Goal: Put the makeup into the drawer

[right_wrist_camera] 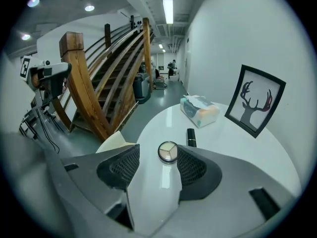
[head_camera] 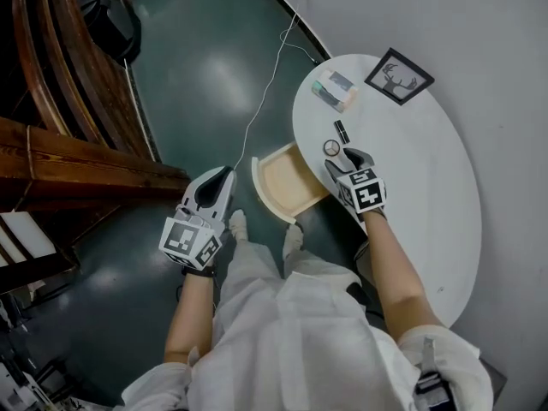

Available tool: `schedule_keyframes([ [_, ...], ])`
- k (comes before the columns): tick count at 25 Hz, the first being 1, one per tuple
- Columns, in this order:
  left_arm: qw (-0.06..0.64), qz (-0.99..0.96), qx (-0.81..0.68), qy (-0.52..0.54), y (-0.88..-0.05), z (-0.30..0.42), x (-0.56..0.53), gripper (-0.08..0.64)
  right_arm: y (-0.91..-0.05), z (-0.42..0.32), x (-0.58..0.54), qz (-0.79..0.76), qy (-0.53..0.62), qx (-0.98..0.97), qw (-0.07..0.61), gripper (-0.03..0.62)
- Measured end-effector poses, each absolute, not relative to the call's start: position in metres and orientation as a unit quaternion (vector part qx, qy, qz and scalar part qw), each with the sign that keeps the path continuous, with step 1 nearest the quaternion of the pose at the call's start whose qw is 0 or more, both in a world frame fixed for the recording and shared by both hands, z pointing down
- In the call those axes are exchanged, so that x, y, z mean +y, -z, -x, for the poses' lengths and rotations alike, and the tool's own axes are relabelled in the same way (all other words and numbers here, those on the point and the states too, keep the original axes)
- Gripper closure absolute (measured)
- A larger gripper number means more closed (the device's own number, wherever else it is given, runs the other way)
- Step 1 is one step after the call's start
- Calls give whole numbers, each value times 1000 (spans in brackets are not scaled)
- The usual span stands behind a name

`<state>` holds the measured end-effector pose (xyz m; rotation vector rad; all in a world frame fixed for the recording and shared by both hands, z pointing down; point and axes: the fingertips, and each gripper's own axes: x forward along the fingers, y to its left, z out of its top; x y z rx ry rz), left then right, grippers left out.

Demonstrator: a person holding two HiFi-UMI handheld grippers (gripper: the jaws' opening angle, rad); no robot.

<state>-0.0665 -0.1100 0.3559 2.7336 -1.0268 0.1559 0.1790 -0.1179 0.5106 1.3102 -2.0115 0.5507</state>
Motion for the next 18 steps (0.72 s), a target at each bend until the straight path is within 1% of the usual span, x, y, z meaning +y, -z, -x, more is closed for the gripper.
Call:
schedule_keyframes([
  [9,121,-934,-330,-65,-381,51,-142,529,-542,-188,-147,-510,-237,-745,358,379],
  [18,133,-934,-325,-66,-394,43,-149,529,-564,-192,-153,-512,-247,-729,382,377],
])
